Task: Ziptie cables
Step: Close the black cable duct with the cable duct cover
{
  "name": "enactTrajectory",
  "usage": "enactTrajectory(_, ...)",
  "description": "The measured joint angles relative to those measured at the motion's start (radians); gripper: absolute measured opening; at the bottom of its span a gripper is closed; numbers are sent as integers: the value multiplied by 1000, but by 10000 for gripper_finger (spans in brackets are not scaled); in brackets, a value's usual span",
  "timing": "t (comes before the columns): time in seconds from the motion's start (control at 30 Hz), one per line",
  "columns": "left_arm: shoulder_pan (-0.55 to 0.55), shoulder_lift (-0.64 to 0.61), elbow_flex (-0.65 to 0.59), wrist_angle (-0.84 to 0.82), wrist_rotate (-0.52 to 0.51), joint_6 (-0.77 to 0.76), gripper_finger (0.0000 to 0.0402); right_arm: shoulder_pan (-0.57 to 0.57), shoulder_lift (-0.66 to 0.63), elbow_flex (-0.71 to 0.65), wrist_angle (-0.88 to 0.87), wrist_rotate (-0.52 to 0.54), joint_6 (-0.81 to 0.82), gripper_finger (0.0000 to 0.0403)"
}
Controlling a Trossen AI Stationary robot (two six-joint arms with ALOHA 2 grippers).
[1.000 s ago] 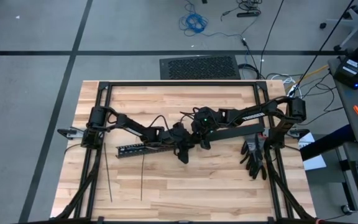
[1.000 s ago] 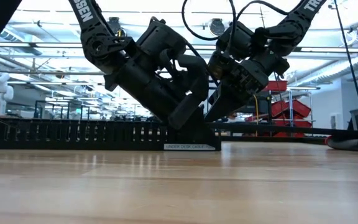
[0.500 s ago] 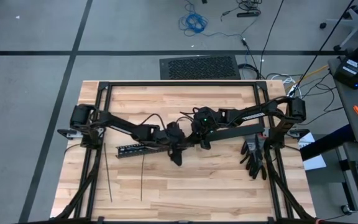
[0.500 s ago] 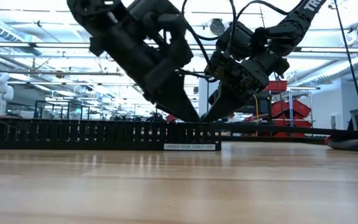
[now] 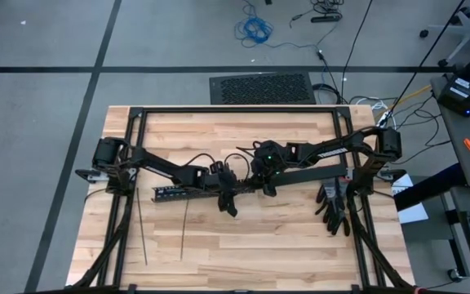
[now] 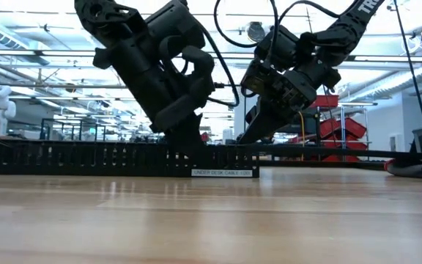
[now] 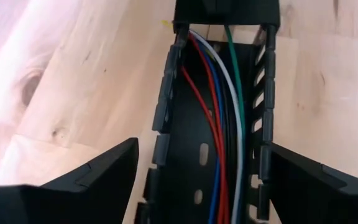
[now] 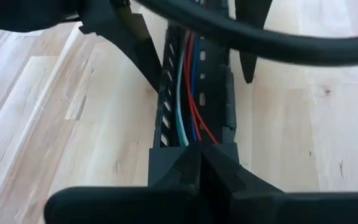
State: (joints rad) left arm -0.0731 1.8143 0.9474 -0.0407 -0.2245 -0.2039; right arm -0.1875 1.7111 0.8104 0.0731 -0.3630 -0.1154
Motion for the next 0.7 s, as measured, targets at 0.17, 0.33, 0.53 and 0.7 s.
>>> enactTrajectory(0.17,1,18,0,35,-8,3,308,1,0,0,4,0,0,0)
enactTrajectory(0.33,1,30,0,65,11,10,265,0,0,0,6,0,2,0)
enactTrajectory(0.53,0,32,-2,97,15,7,230,0,0,-2,20,2,9,0)
enactTrajectory(0.7,0,33,-2,106,16,3,226,0,1,-1,26,2,10,0)
